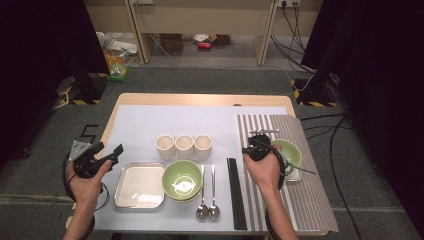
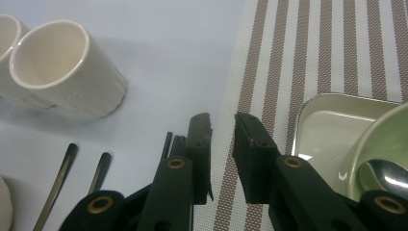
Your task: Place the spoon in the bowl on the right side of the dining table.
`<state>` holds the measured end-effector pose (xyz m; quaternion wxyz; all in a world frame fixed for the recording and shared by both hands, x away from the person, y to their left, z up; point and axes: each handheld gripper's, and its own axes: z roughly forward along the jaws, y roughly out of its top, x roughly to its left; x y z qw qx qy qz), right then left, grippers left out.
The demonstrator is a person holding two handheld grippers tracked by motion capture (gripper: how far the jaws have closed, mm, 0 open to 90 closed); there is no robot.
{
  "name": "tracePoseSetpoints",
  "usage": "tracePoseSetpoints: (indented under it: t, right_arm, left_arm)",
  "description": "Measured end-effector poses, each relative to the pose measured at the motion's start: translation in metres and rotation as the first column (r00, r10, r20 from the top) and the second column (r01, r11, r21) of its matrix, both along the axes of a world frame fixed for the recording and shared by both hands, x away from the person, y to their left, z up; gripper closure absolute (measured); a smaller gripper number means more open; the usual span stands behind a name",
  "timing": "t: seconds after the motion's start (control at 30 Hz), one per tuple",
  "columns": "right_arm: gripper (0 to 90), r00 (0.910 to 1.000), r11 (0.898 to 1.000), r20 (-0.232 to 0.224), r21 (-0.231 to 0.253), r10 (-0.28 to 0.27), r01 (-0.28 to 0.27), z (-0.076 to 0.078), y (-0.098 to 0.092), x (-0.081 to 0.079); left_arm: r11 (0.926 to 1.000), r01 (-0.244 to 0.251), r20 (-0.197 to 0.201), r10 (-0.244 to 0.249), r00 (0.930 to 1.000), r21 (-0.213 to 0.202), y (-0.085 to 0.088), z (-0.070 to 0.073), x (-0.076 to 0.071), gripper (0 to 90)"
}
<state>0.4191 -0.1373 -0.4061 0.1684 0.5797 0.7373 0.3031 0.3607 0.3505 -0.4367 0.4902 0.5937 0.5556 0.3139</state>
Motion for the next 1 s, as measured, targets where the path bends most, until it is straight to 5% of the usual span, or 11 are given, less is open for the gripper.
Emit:
tracePoseSetpoints:
  t: [0.4,1.0]
  right_arm:
    - [78.7,0.9970,1.000,-0.077,-0.011,0.002,-0.003,-0.014,0.011,0.005]
    - [81.5,0.9810,0.998,-0.193,-0.059,0.023,-0.035,-0.043,0.023,0.013]
  left_arm:
    - [1.0000,0.000,-0.003,0.000,1.0000,0.000,0.000,-0.001,0.000,22.3]
    - [1.0000,0.000,-0.005,0.000,1.0000,-0.002,0.000,-0.001,0.000,22.3]
